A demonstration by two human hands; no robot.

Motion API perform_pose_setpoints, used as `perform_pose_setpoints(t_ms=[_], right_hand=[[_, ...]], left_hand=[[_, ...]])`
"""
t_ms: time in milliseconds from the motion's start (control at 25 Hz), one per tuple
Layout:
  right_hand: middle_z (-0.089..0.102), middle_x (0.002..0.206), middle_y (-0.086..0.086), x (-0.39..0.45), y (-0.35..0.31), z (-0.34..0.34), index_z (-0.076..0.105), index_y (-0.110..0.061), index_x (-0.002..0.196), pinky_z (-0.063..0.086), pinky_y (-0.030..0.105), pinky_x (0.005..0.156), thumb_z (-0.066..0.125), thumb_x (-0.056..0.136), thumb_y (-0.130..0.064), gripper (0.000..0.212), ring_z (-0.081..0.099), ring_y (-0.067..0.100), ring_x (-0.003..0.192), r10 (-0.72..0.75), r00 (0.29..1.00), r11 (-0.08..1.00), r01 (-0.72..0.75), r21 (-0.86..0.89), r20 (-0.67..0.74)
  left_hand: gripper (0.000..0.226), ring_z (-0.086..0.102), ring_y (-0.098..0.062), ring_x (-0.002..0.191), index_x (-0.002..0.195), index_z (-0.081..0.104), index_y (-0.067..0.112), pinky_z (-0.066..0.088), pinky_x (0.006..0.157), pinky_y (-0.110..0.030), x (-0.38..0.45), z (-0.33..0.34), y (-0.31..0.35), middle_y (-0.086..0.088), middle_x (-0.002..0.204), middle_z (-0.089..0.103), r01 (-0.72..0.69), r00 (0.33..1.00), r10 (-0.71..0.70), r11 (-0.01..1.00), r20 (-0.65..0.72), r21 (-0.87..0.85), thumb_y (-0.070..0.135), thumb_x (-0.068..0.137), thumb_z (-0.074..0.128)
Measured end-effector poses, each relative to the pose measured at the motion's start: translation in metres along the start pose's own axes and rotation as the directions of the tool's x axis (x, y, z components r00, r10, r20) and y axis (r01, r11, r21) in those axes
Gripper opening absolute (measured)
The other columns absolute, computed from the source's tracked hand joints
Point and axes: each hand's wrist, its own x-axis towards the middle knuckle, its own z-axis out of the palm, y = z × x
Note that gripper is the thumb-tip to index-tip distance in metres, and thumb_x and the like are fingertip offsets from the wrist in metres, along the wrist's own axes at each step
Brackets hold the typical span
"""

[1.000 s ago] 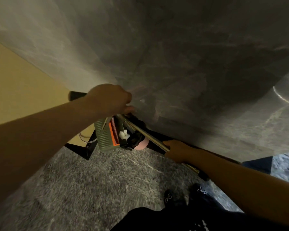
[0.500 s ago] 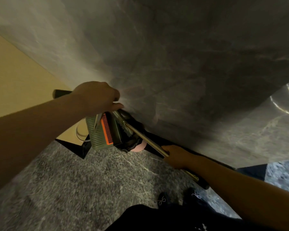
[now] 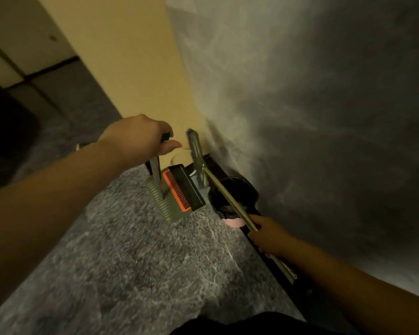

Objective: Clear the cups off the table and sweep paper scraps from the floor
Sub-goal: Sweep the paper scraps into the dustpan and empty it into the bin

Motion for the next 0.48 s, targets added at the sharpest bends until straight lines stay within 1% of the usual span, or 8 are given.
perform_pose_setpoints(t_ms=[40,80,160,240,320,360,440,480], right_hand=[[0.064,0.089,0.007,0.007,-0.010,0.012,0.056,-0.030,0.112,0.045,0.018,0.048,0.053,0.091,-0.010,0.030,0.058,0.014,0.065,0.002,1.000,1.000,-0.001,-0.017,0.013],[0.065,0.090,0.008,0.014,-0.021,0.025,0.059,-0.026,0.111,0.046,0.017,0.049,0.055,0.091,-0.011,0.025,0.059,0.016,0.068,-0.002,1.000,1.000,0.002,-0.027,0.020],[0.065,0.085,0.003,0.030,-0.045,0.055,0.063,-0.021,0.104,0.045,0.012,0.048,0.057,0.092,-0.016,0.015,0.061,0.012,0.069,-0.023,0.999,0.997,0.025,-0.072,0.032],[0.062,0.082,0.005,0.044,-0.068,0.088,0.063,-0.014,0.106,0.044,0.014,0.046,0.056,0.093,-0.016,0.015,0.057,0.013,0.063,-0.018,0.999,0.988,0.025,-0.152,0.049],[0.055,0.074,0.008,0.056,-0.090,0.125,0.059,-0.006,0.106,0.042,0.019,0.042,0.053,0.092,-0.011,0.016,0.052,0.016,0.055,-0.010,0.996,0.976,0.029,-0.215,0.088],[0.051,0.072,0.007,0.063,-0.102,0.147,0.057,-0.005,0.102,0.042,0.021,0.041,0.052,0.092,-0.010,0.012,0.050,0.016,0.053,-0.009,0.993,0.969,0.038,-0.246,0.117],[0.049,0.068,0.006,0.073,-0.127,0.186,0.053,-0.010,0.089,0.041,0.021,0.041,0.050,0.091,-0.009,0.004,0.049,0.016,0.052,-0.007,0.988,0.951,0.054,-0.305,0.155],[0.050,0.067,0.004,0.079,-0.139,0.205,0.052,-0.014,0.084,0.040,0.020,0.041,0.050,0.091,-0.008,0.010,0.049,0.015,0.052,-0.014,0.985,0.943,0.071,-0.324,0.175]], left_hand=[[0.052,0.063,-0.029,0.080,0.116,0.063,0.018,0.054,0.065,-0.040,-0.018,0.006,-0.012,-0.009,0.091,0.069,0.065,0.998,-0.065,0.998,0.005,-0.019,0.059,0.090,0.045],[0.050,0.063,-0.029,0.080,0.116,0.062,0.020,0.054,0.065,-0.040,-0.037,0.013,-0.025,-0.009,0.092,0.069,0.131,0.991,-0.131,0.990,0.011,-0.042,0.059,0.090,0.046],[0.046,0.063,-0.029,0.083,0.111,0.063,0.021,0.054,0.067,-0.040,-0.075,0.030,-0.053,-0.008,0.094,0.068,0.278,0.960,-0.278,0.954,0.018,-0.109,0.059,0.090,0.048],[0.042,0.061,-0.027,0.082,0.106,0.064,0.022,0.052,0.065,-0.037,-0.116,0.054,-0.080,-0.006,0.092,0.067,0.405,0.913,-0.407,0.897,0.032,-0.177,0.059,0.090,0.050],[0.040,0.060,-0.027,0.081,0.106,0.063,0.022,0.046,0.061,-0.033,-0.156,0.083,-0.105,-0.006,0.091,0.066,0.505,0.859,-0.509,0.831,0.047,-0.233,0.057,0.091,0.051],[0.040,0.061,-0.028,0.083,0.109,0.063,0.022,0.047,0.062,-0.033,-0.178,0.098,-0.120,-0.006,0.094,0.067,0.552,0.828,-0.558,0.793,0.058,-0.258,0.056,0.091,0.052],[0.041,0.063,-0.030,0.087,0.112,0.062,0.022,0.053,0.067,-0.036,-0.217,0.128,-0.143,-0.007,0.098,0.068,0.624,0.769,-0.634,0.719,0.078,-0.307,0.056,0.090,0.053],[0.042,0.064,-0.031,0.088,0.112,0.062,0.021,0.055,0.069,-0.038,-0.235,0.142,-0.154,-0.007,0.098,0.069,0.652,0.741,-0.666,0.684,0.085,-0.328,0.056,0.090,0.053]])
